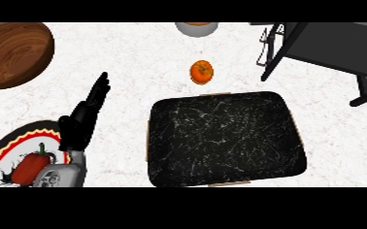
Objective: Pick the can from the tray and place it in the tiered shelf
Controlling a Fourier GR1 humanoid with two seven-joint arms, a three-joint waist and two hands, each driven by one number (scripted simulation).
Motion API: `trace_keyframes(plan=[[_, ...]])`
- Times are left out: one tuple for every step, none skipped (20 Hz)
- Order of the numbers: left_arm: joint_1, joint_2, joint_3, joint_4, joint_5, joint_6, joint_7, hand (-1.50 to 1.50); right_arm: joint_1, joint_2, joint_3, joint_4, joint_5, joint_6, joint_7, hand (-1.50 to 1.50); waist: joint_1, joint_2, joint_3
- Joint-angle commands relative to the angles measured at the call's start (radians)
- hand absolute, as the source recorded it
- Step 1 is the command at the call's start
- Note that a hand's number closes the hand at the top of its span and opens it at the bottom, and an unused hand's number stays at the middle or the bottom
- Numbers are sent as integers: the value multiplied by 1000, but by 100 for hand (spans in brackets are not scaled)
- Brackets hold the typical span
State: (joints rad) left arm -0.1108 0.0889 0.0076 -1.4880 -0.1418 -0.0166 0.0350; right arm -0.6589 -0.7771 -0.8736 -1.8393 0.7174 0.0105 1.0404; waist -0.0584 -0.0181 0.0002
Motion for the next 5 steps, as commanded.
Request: trace_keyframes(plan=[[18,11,21,9,14,-6,-8,0,139,-33,-150,-137,-152,242,51,-150,-20,-4,1],[-14,4,19,17,8,3,-13,0,165,-3,-221,-157,-200,254,48,-150,-26,-3,1],[-30,11,24,5,2,11,29,0,165,-9,-277,-197,-250,284,64,-150,-25,-5,1],[31,-1,14,33,0,7,-61,0,217,-6,-357,-145,-280,287,-7,-150,-14,1,2],[3,-11,6,36,0,9,-32,0,240,10,-391,-188,-323,331,8,-150,-14,1,1]])
